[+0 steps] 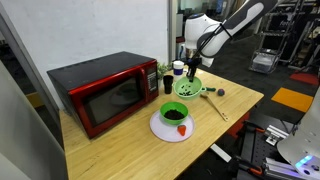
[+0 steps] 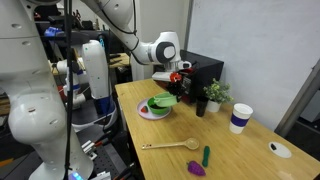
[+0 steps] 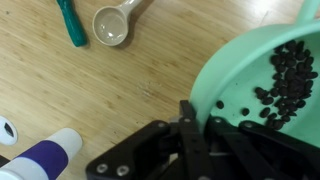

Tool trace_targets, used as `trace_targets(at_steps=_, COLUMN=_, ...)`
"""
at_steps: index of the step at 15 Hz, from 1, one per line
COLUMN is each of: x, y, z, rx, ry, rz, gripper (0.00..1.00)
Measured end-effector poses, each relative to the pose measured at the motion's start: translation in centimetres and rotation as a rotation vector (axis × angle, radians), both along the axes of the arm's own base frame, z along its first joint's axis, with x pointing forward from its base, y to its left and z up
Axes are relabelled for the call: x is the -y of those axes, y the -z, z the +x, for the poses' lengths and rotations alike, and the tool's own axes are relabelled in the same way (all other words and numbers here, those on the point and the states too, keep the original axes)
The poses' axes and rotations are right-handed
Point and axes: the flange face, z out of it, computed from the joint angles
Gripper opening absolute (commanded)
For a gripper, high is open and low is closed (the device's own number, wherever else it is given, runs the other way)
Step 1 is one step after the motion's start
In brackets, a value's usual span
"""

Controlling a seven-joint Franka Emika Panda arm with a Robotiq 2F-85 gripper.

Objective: Pour the contents in the green pot into the green bowl, place the zucchini and purple grapes inside the green pot

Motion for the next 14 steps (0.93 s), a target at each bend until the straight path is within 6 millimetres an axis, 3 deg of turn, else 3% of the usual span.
trace_targets(at_steps=11, x=0.00, y=-0.02, z=0.01, rx=0.000, ry=0.000, rz=0.000, gripper=0.09)
trace_targets(at_steps=12, x=0.00, y=-0.02, z=0.01, rx=0.000, ry=0.000, rz=0.000, gripper=0.02)
trace_targets(at_steps=14, x=0.00, y=0.00, z=0.02, rx=0.000, ry=0.000, rz=0.000, gripper=0.02)
